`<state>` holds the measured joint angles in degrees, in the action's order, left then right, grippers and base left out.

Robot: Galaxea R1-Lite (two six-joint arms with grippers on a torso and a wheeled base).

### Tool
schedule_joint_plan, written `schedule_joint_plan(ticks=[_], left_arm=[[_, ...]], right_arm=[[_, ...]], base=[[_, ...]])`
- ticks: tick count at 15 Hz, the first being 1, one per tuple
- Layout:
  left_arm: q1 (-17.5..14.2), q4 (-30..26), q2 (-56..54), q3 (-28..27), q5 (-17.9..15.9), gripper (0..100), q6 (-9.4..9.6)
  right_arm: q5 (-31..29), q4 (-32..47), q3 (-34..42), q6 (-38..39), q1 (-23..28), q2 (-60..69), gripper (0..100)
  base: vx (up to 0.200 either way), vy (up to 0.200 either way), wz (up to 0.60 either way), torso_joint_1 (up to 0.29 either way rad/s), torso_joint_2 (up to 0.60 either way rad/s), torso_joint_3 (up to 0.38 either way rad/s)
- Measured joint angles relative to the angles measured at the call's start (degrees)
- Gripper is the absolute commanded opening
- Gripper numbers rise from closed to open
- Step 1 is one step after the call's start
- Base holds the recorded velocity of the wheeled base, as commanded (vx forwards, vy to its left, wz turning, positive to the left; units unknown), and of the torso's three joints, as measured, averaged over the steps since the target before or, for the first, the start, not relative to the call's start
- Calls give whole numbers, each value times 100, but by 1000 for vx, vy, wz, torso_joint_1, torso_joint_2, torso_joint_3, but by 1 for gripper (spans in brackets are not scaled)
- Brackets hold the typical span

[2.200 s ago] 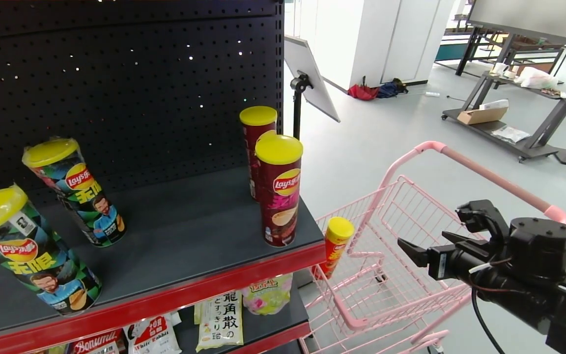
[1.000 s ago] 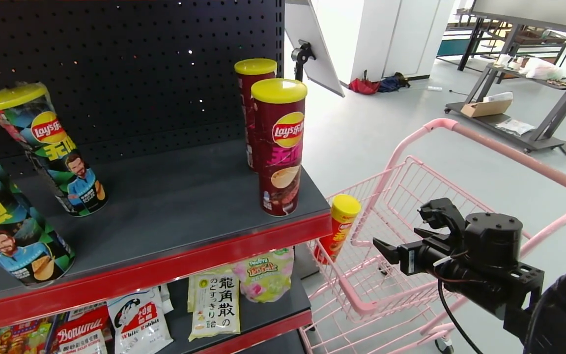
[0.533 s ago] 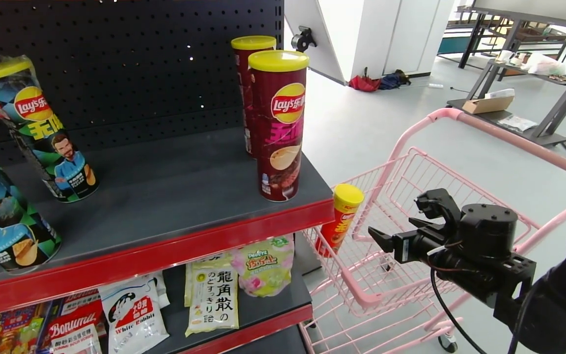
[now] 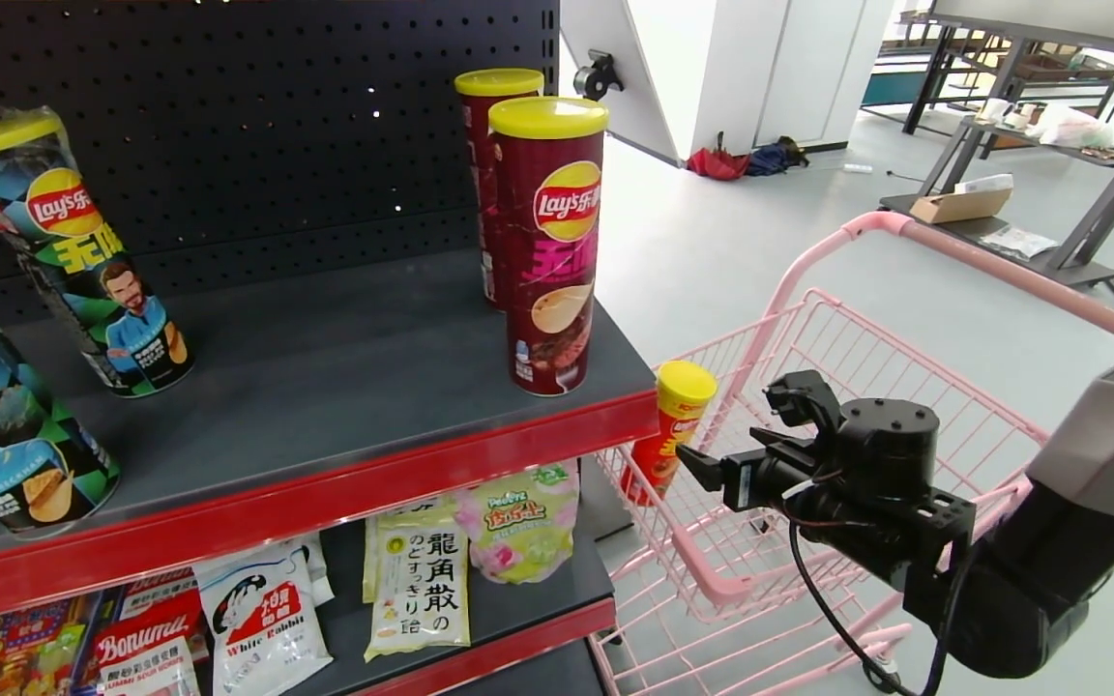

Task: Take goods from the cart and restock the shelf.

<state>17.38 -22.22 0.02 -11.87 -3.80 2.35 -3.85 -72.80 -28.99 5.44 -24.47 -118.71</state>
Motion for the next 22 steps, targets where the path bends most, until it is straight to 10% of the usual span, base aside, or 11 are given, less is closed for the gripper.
schedule_joint_plan(ticks=[22], left_arm=[[2,-9,0,-6,83,100,0]], right_arm=[[207,46,-1417,422,29,-1123,100]], base=[[0,0,0,0,0,0]])
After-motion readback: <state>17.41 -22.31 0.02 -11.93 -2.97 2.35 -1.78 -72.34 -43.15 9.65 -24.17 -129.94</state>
